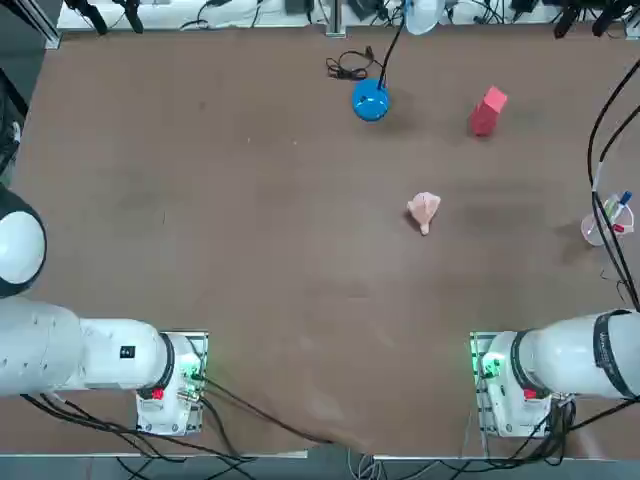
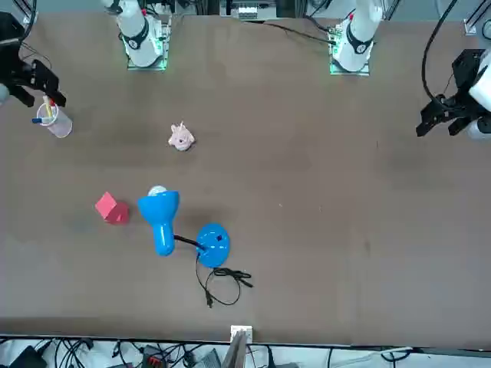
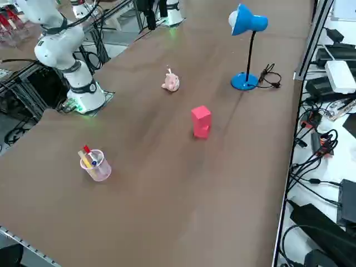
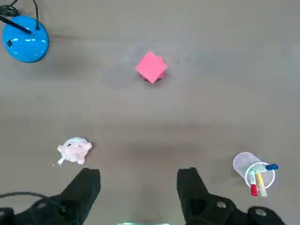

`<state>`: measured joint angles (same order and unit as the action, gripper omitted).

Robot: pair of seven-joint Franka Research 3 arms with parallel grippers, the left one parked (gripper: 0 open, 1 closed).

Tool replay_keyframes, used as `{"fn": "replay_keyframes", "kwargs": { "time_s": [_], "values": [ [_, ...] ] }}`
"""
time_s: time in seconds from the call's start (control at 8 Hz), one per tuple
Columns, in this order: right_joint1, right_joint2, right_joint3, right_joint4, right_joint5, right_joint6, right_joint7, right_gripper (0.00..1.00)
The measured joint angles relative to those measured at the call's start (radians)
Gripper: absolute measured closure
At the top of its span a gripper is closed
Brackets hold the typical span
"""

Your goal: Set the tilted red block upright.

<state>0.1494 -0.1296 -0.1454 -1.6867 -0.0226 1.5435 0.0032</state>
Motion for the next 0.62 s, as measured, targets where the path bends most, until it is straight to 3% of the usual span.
{"fn": "replay_keyframes", "kwargs": {
  "time_s": [0.62],
  "values": [
    [0.016,0.040,0.002,0.001,-0.006,-0.005,0.006,0.00]
  ]
}}
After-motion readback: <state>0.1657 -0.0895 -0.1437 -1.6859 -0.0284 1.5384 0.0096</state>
